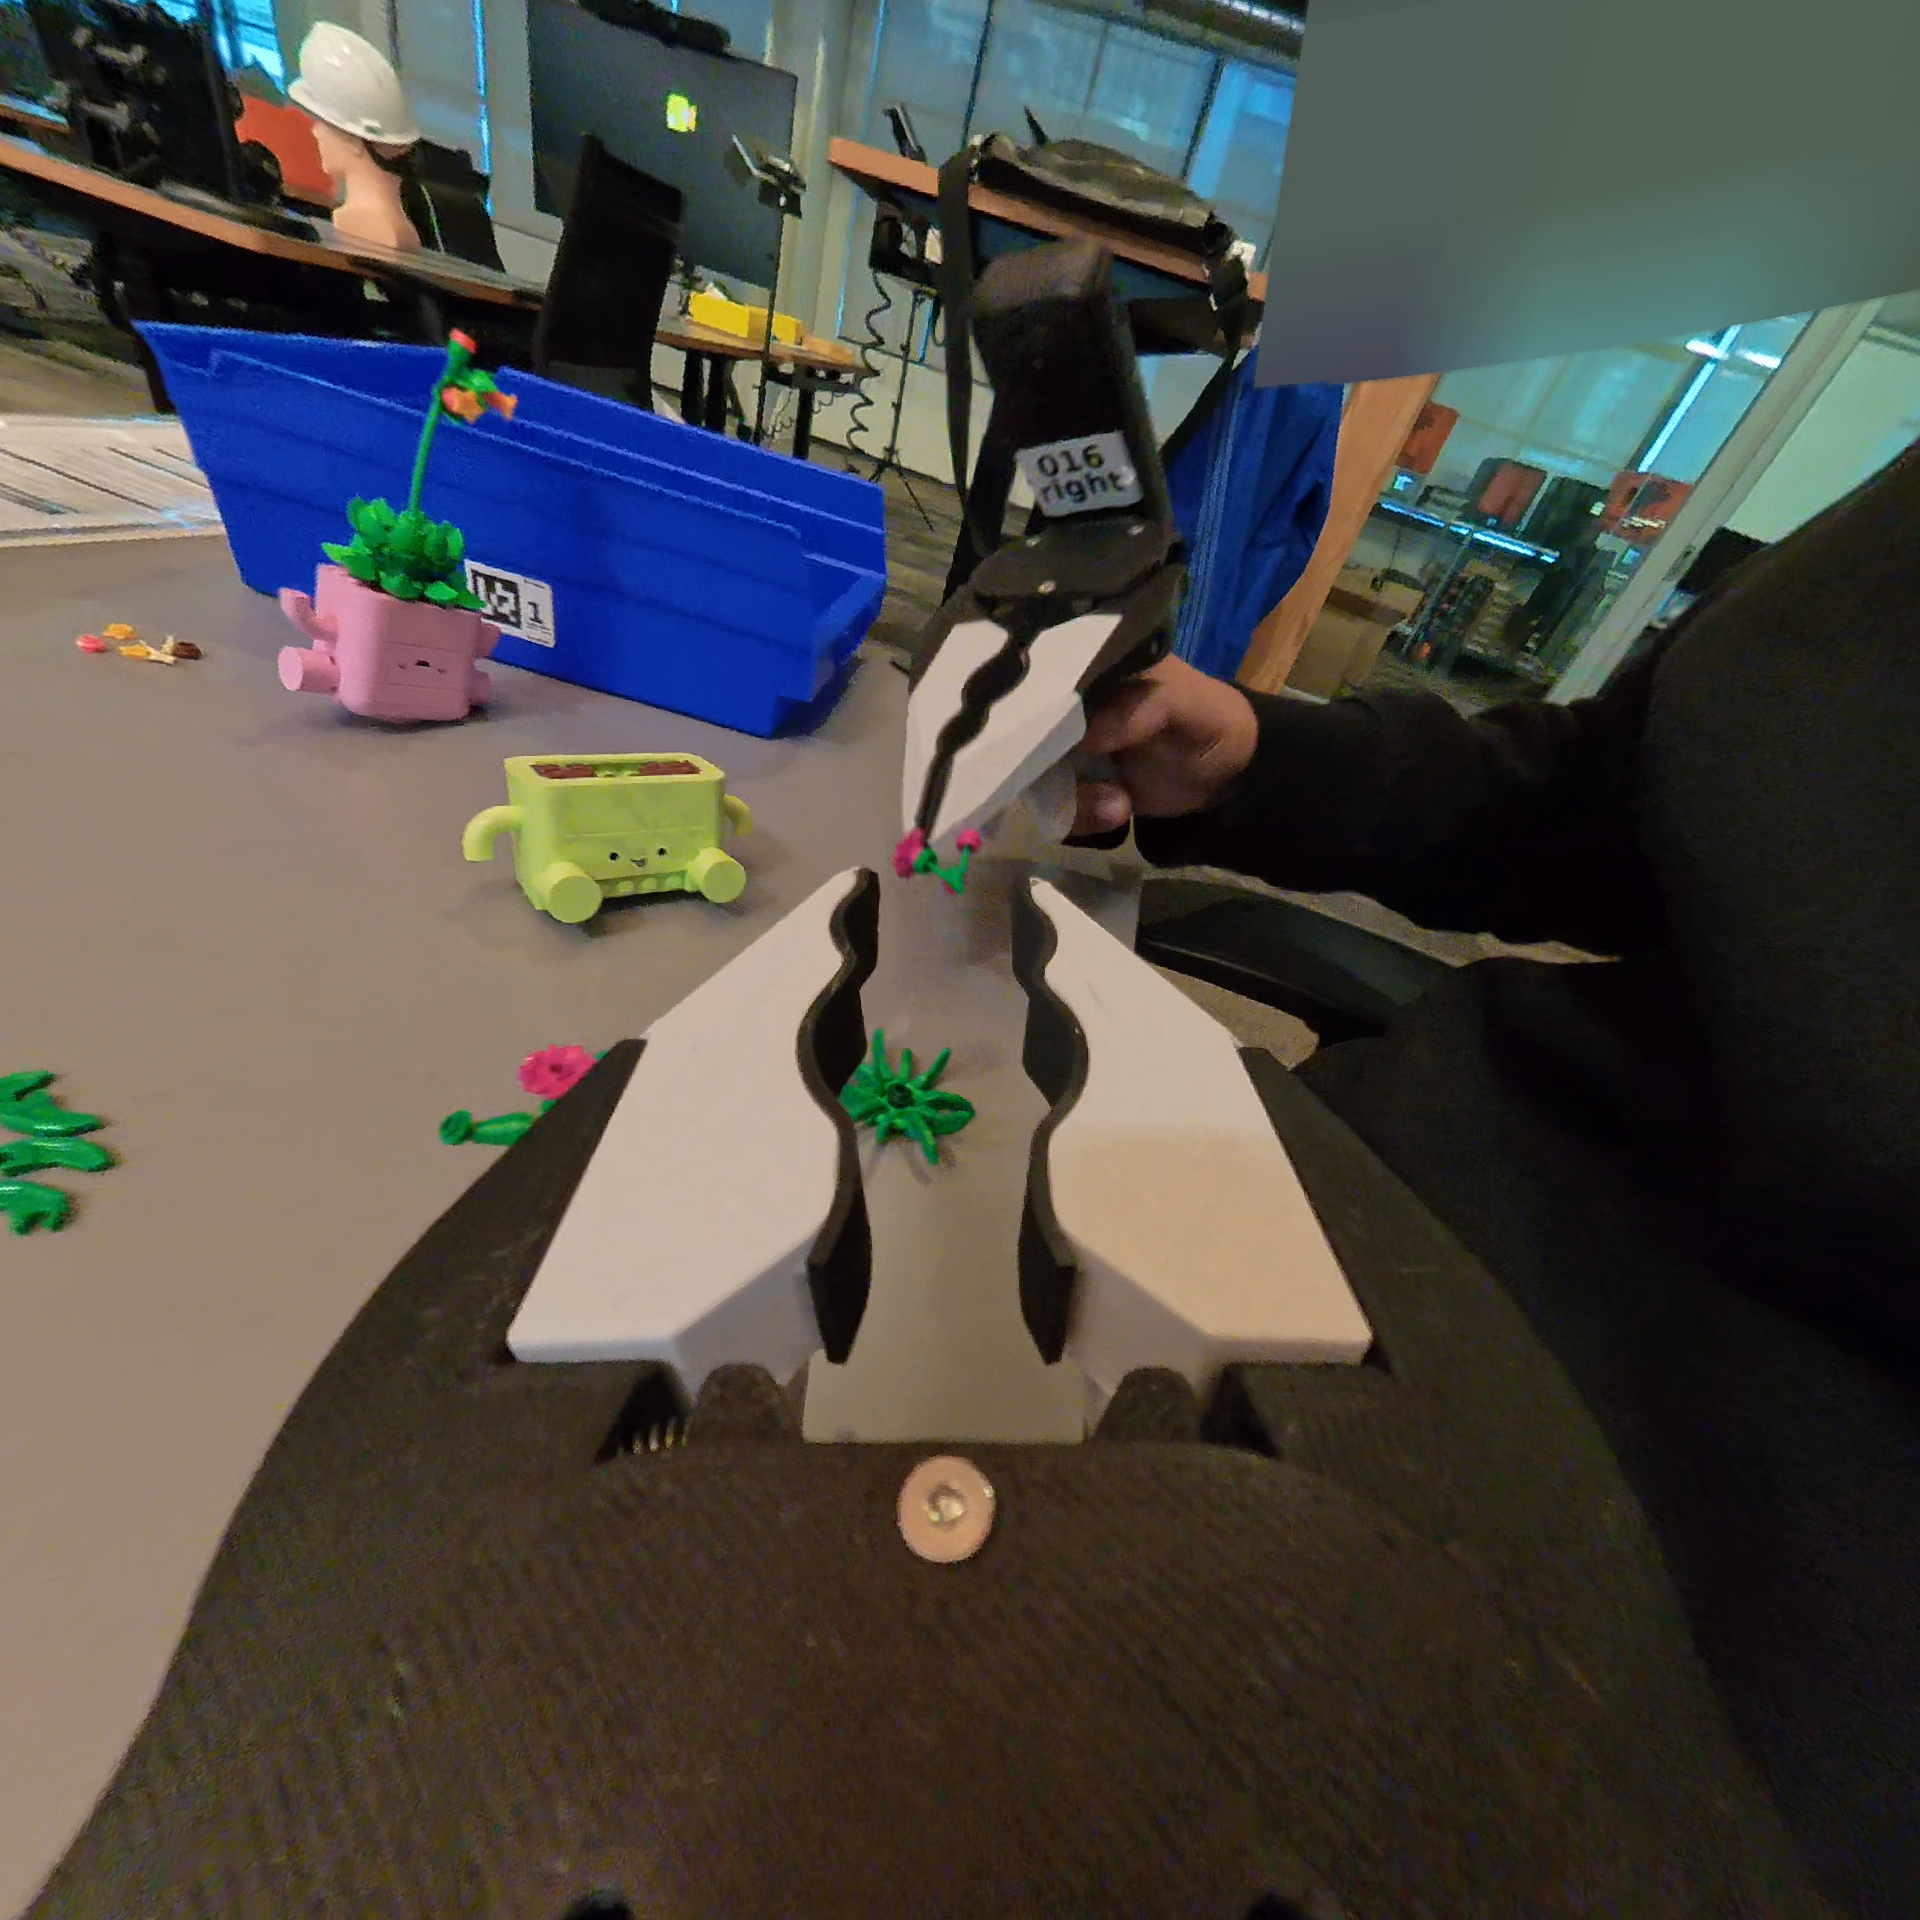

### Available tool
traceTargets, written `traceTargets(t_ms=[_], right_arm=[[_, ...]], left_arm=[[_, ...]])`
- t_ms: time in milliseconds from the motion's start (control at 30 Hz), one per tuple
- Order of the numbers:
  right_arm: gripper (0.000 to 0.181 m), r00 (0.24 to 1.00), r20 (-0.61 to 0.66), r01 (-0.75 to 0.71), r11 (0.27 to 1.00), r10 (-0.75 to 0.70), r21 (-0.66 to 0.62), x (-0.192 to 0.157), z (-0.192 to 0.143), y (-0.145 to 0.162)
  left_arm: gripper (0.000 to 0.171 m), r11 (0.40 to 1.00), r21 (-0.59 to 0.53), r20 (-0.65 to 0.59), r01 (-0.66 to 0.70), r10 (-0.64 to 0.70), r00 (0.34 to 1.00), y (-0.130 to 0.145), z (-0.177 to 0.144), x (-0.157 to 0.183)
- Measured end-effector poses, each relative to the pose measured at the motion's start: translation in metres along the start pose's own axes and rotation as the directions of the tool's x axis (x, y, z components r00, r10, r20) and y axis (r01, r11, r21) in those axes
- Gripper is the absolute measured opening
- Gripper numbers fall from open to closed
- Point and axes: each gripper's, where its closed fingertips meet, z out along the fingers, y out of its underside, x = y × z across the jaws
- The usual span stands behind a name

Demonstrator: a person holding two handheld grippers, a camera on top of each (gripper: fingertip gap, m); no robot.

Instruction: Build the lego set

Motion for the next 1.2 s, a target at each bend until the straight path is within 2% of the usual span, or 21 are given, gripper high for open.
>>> traceTargets(t_ms=[133,233,333,367,433,533,633,700,833,1067,1200], right_arm=[[0.0,0.994,-0.102,0.048,0.984,-0.031,0.171,-0.016,0.003,-0.03],[0.0,0.98,-0.183,0.116,0.969,-0.076,0.218,-0.029,0.01,-0.042],[0.0,0.966,-0.235,0.155,0.967,-0.106,0.202,-0.037,0.017,-0.043],[0.0,0.963,-0.245,0.16,0.967,-0.109,0.2,-0.038,0.018,-0.043],[0.0,0.963,-0.248,0.163,0.964,-0.109,0.208,-0.041,0.019,-0.044],[0.0,0.969,-0.232,0.139,0.962,-0.083,0.235,-0.044,0.016,-0.047],[0.0,0.975,-0.213,0.117,0.959,-0.062,0.258,-0.044,0.014,-0.049],[0.0,0.974,-0.216,0.119,0.96,-0.064,0.255,-0.043,0.015,-0.048],[0.0,0.971,-0.228,0.132,0.962,-0.077,0.238,-0.042,0.018,-0.046],[0.0,0.967,-0.238,0.147,0.965,-0.094,0.217,-0.041,0.022,-0.043],[0.001,0.968,-0.226,0.159,0.965,-0.11,0.21,-0.043,0.023,-0.044]], left_arm=[[0.023,0.999,-0.005,0.005,0.032,-0.032,0.999,0.004,0.016,0.013],[0.021,1.0,0.005,0.046,0.015,-0.015,0.999,0.004,0.022,0.016],[0.016,0.999,0.036,0.1,-0.03,0.026,0.995,-0.003,0.019,0.013],[0.009,0.998,0.039,0.103,-0.044,0.04,0.994,-0.005,0.018,0.014],[0.005,0.998,0.035,0.089,-0.046,0.042,0.995,-0.006,0.017,0.015],[0.01,0.999,0.027,0.067,-0.026,0.024,0.997,-0.003,0.019,0.016],[0.005,0.999,0.031,0.073,-0.026,0.024,0.997,-0.004,0.019,0.015],[0.002,0.999,0.032,0.071,-0.029,0.027,0.997,-0.003,0.018,0.015],[0.008,0.999,0.035,0.047,-0.004,0.002,0.999,-0.002,0.019,0.016],[0.004,0.998,0.041,0.041,0.036,-0.038,0.998,-0.001,0.018,0.012],[0.004,0.993,0.065,-0.003,0.097,-0.097,0.995,-0.003,0.016,0.014]])
